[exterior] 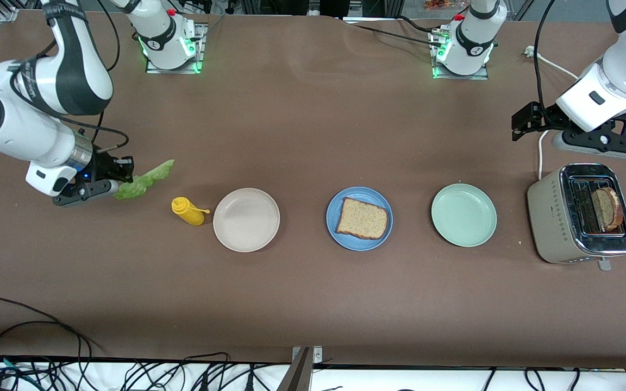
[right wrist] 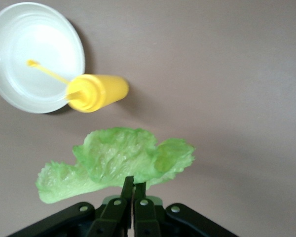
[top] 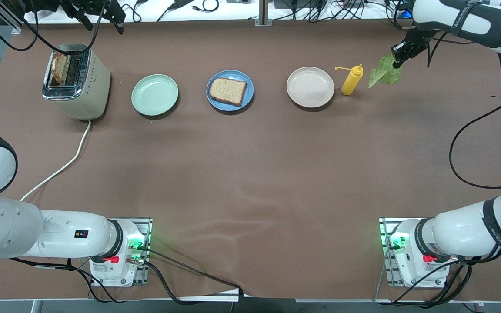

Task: Make sandwich in blue plate with both arms
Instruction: 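Lift the lettuce and carry it over the blue plate, then lower the lettuce onto the bread and release it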

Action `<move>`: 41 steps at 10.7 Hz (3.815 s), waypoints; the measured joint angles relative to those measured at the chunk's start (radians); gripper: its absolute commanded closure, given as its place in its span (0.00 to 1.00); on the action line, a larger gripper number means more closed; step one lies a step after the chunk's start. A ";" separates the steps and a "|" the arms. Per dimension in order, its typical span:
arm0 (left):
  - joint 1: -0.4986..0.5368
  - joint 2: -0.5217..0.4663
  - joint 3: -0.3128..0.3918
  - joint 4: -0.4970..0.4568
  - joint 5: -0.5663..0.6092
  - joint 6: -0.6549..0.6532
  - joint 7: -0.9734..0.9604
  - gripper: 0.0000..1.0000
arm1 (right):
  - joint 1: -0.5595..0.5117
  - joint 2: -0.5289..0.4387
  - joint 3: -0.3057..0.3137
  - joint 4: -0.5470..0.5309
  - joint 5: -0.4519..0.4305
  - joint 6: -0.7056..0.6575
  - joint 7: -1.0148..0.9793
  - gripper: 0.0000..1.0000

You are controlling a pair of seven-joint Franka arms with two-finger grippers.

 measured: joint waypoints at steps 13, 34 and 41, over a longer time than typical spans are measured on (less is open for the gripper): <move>-0.001 0.003 0.000 0.007 0.000 0.000 -0.001 0.00 | 0.506 0.192 0.011 0.371 0.094 -0.124 0.801 1.00; 0.001 0.006 0.001 0.010 0.000 0.000 -0.001 0.00 | 0.728 0.844 0.010 0.880 0.194 0.335 1.572 1.00; 0.004 0.007 0.003 0.010 0.000 0.000 -0.001 0.00 | 0.739 0.875 0.008 0.881 0.194 0.403 1.568 0.59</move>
